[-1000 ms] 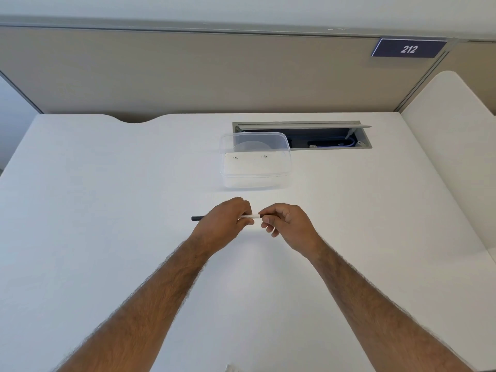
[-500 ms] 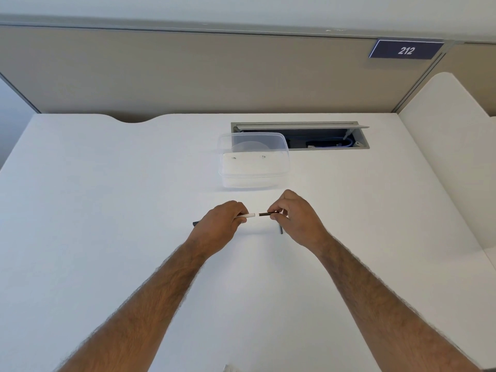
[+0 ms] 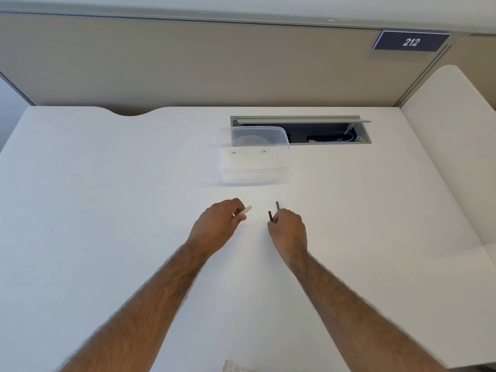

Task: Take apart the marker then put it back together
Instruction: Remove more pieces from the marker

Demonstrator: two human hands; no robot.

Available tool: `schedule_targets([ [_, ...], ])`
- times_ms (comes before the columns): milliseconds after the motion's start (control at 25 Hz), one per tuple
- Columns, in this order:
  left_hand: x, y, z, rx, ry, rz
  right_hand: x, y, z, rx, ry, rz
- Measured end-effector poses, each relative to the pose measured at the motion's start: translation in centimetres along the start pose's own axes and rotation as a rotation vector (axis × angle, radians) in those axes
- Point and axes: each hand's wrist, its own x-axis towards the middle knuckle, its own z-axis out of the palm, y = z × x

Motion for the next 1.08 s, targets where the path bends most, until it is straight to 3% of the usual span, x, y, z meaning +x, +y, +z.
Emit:
schedule_targets([
  [320,0.3,-0.2,0.1,0.022,0.004,0.031,1.3,-1.2,1.8,-0.138,0.027,0.030],
  [1080,0.1,-0.3,0.0,0.044,0.016,0.052,1.4,-1.5,1.3,-0.133,0.016,0.035],
])
